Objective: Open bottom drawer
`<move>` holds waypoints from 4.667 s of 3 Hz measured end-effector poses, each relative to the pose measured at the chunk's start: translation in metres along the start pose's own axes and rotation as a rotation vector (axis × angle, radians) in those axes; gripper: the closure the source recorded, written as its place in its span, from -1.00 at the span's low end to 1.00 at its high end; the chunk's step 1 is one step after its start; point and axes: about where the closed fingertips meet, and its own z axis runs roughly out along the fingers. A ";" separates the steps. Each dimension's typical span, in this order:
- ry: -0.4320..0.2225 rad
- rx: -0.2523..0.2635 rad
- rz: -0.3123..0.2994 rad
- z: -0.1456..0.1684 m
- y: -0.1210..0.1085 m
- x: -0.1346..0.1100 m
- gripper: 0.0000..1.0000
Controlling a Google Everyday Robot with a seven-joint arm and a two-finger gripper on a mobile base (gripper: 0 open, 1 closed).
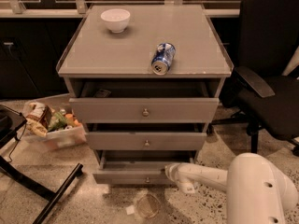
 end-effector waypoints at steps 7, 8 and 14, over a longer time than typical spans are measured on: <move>-0.194 0.164 -0.149 -0.001 -0.037 -0.033 1.00; -0.130 0.178 -0.219 0.007 -0.039 -0.033 1.00; 0.052 0.003 -0.485 0.014 -0.041 -0.034 -1.00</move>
Offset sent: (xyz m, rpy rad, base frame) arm 0.0261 -0.0645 0.0127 0.0416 -0.3302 -0.2229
